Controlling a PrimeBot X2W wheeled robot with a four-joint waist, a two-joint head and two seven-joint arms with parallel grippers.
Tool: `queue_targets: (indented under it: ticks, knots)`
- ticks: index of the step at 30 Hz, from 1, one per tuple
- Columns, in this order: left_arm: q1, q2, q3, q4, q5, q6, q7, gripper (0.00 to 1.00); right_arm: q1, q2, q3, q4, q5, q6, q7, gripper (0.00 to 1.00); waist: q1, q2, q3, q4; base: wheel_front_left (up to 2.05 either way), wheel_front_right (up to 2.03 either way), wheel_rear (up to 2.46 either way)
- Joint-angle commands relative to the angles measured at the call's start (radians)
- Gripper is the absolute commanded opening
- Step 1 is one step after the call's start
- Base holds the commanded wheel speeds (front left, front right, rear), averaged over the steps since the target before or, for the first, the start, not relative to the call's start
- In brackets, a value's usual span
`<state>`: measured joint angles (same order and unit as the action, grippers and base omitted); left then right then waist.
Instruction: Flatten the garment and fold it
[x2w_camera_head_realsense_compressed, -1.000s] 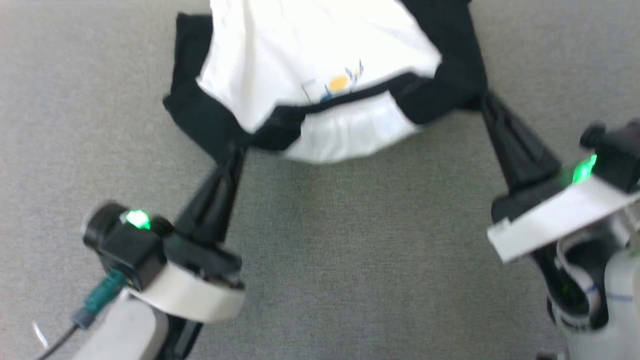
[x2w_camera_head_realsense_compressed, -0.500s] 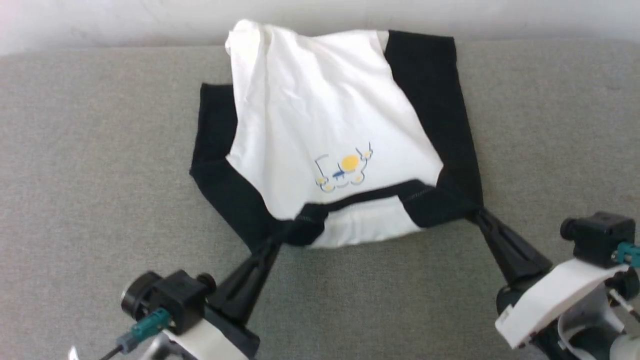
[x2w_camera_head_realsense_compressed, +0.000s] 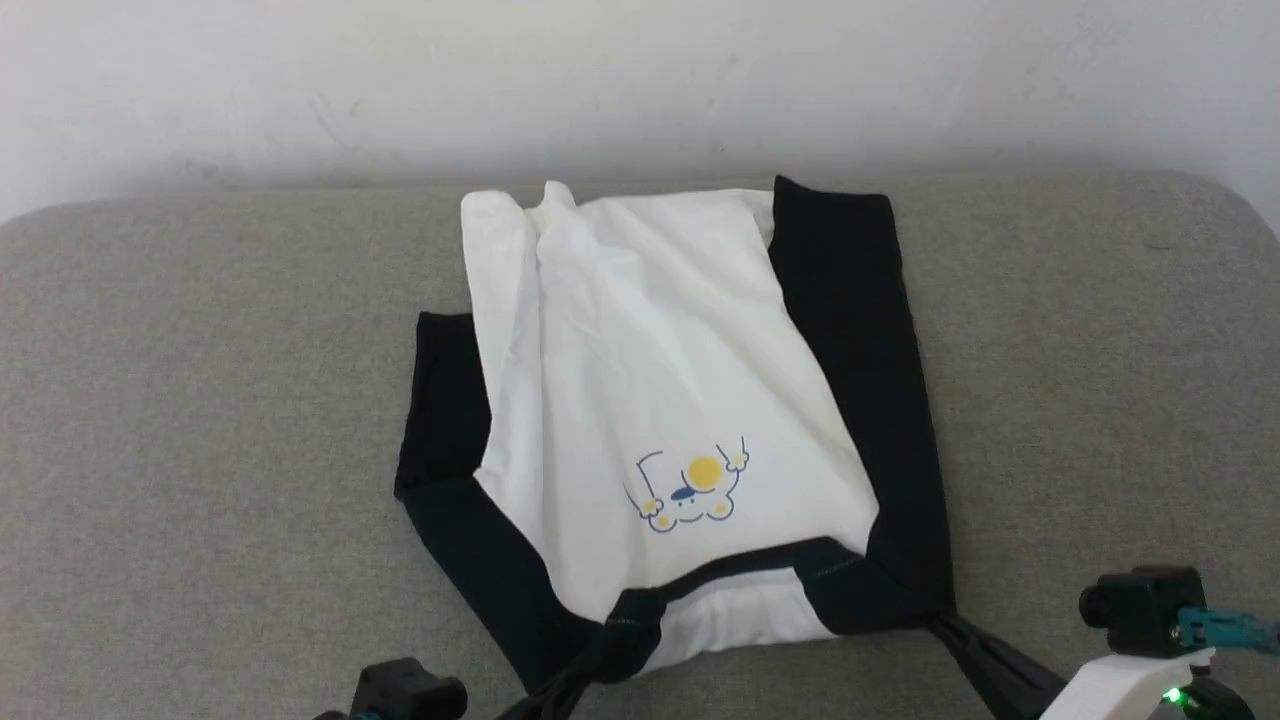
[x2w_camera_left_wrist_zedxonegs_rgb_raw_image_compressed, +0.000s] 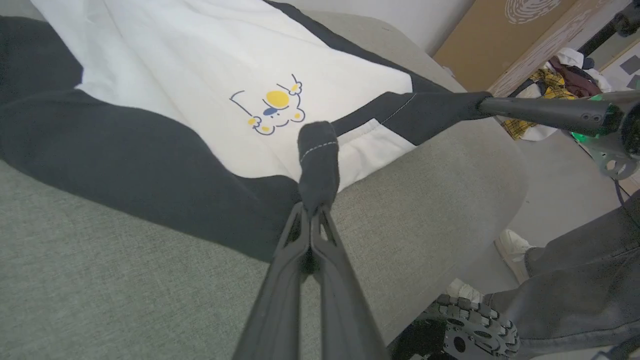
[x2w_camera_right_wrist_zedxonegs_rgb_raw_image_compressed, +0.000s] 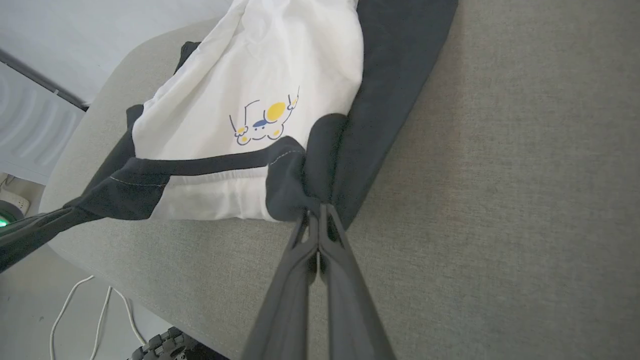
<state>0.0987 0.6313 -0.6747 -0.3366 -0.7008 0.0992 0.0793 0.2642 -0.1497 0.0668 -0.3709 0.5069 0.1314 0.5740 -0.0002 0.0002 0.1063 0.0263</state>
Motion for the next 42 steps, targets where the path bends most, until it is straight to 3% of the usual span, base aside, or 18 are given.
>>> queue_targets:
  ticks: [1, 10, 14, 26, 27, 28, 29, 30, 31, 32, 33, 34, 42]
  knots:
    - [0.015, 0.007, -0.005, -0.010, -0.012, 0.009, 0.008, 0.00, 0.020, -0.003, 0.001, -0.010, 0.011, -0.001, 0.012, 0.00, 0.0002, -0.0002, -0.017, -0.003, 0.00, 0.00, 0.00]
    - [0.084, 0.027, -0.029, -0.009, -0.052, 0.038, 0.064, 0.00, 0.117, -0.014, 0.002, -0.021, 0.040, -0.001, 0.082, 0.00, 0.0002, -0.0002, -0.048, -0.002, 0.00, 0.00, 0.00]
    - [0.100, 0.029, -0.039, 0.015, -0.060, 0.031, 0.061, 0.00, 0.141, -0.020, -0.007, -0.015, 0.039, -0.001, 0.095, 0.00, 0.0002, -0.0002, -0.054, 0.000, 0.00, 0.00, 0.00]
    - [0.036, -0.034, -0.080, 0.231, -0.031, -0.076, -0.026, 0.00, 0.126, -0.033, 0.034, 0.100, 0.018, -0.001, 0.053, 0.00, 0.0002, -0.0002, -0.043, 0.012, 0.00, 0.00, 0.00]
    - [0.030, -0.039, -0.082, 0.254, -0.028, -0.083, -0.034, 0.00, 0.120, -0.035, 0.039, 0.113, 0.015, -0.001, 0.042, 0.20, 0.0002, -0.0002, -0.043, 0.012, 0.00, 0.00, 0.00]
    - [0.025, -0.043, -0.085, 0.276, -0.026, -0.090, -0.040, 0.00, 0.116, -0.037, 0.044, 0.125, 0.013, -0.001, 0.033, 0.47, 0.0002, -0.0002, -0.043, 0.013, 0.00, 0.00, 0.00]
    - [0.021, -0.046, -0.088, 0.295, -0.023, -0.096, -0.044, 0.00, 0.114, -0.037, 0.044, 0.137, 0.013, -0.001, 0.027, 1.00, 0.0002, -0.0002, -0.044, 0.012, 0.00, 0.00, 0.00]
    - [0.021, -0.046, -0.088, 0.295, -0.023, -0.096, -0.044, 0.00, 0.114, -0.037, 0.044, 0.137, 0.013, -0.001, 0.027, 1.00, 0.0002, -0.0002, -0.044, 0.012, 0.00, 0.00, 0.00]
    - [0.018, -0.048, -0.092, 0.324, -0.022, -0.105, -0.052, 0.40, 0.112, -0.042, 0.048, 0.157, 0.011, -0.001, 0.026, 1.00, 0.0002, -0.0002, -0.045, 0.011, 0.00, 0.00, 0.00]
    - [0.018, -0.048, -0.092, 0.324, -0.022, -0.105, -0.052, 0.40, 0.112, -0.042, 0.048, 0.157, 0.011, -0.001, 0.026, 1.00, 0.0002, -0.0002, -0.045, 0.011, 0.00, 0.00, 0.00]
    - [0.018, -0.048, -0.093, 0.334, -0.022, -0.108, -0.055, 0.80, 0.112, -0.046, 0.051, 0.163, 0.013, -0.001, 0.027, 1.00, 0.0002, -0.0002, -0.046, 0.010, 0.00, 0.00, 0.00]
    - [0.021, -0.048, -0.093, 0.342, -0.025, -0.109, -0.055, 1.00, 0.112, -0.048, 0.052, 0.167, 0.017, -0.001, 0.026, 1.00, 0.0002, -0.0002, -0.048, 0.009, 0.00, 0.00, 0.00]
    - [0.060, -0.041, -0.044, 0.289, -0.078, -0.061, -0.073, 1.00, 0.118, -0.046, 0.016, 0.135, 0.054, -0.001, 0.003, 1.00, 0.0002, -0.0002, -0.067, 0.011, 0.00, 0.00, 0.00]
